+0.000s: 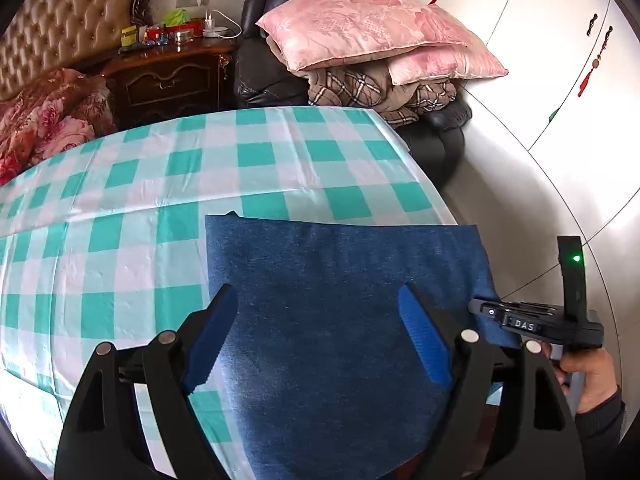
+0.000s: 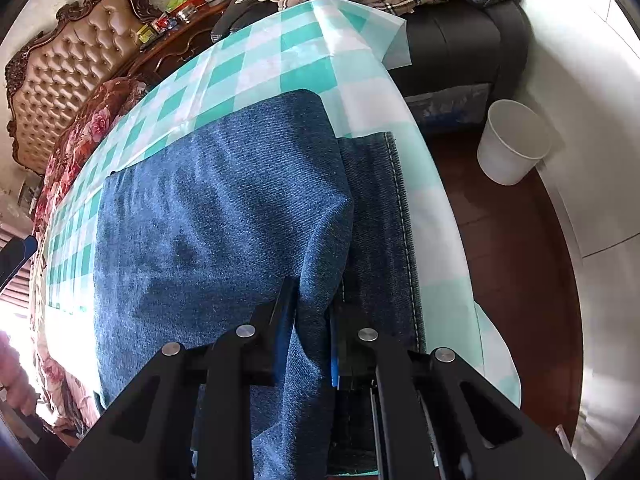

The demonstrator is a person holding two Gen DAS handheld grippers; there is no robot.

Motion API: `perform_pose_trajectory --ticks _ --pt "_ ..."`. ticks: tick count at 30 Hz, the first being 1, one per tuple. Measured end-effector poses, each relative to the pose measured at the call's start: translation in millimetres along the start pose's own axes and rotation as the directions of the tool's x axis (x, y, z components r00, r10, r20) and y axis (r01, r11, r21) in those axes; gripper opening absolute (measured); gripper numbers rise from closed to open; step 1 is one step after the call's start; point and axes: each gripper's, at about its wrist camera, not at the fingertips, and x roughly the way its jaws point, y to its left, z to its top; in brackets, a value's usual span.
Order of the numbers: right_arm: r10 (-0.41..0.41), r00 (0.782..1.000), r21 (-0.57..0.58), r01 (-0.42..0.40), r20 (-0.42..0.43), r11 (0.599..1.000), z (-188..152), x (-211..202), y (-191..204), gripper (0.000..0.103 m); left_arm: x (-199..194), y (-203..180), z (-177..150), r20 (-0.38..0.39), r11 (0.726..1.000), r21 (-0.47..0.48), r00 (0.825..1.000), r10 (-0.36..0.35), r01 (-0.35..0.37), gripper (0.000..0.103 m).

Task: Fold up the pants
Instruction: 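Lay the folded jeans down and open both grippers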

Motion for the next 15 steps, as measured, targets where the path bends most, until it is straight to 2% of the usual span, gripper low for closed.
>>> perform_pose_trajectory --ticks 9,10,12,13,14,15 --pt "0.001 1.000 0.030 -0.001 0.007 1.000 -1 -14 -3 0.006 7 6 -2 -0.001 1.000 -0.018 1.000 0.013 -0.013 0.083" --pt "-0.008 1.000 0.036 0.007 0.013 0.999 -1 -16 -4 0.010 8 6 -2 -0.001 1.000 -0.018 1.000 0.015 -0.015 0.083" --pt "-0.076 0.995 0.070 0.072 0.069 0.995 -1 -29 -6 0.019 10 7 -3 -0.006 1.000 -0.021 1.000 0.018 -0.018 0.083" --pt "-0.117 0.988 0.090 0.108 0.100 0.990 -1 -37 -6 0.037 11 8 -3 -0.008 1.000 -0.022 1.000 0.022 -0.022 0.084" --pt "-0.190 0.972 0.107 0.176 0.139 0.979 0 -47 -5 0.057 12 8 -3 -0.010 0.999 -0.022 1.000 0.026 -0.026 0.084" --pt "-0.276 0.947 0.118 0.259 0.166 0.959 2 -54 -4 0.065 14 8 -3 -0.014 0.999 -0.023 0.999 0.034 -0.034 0.087"
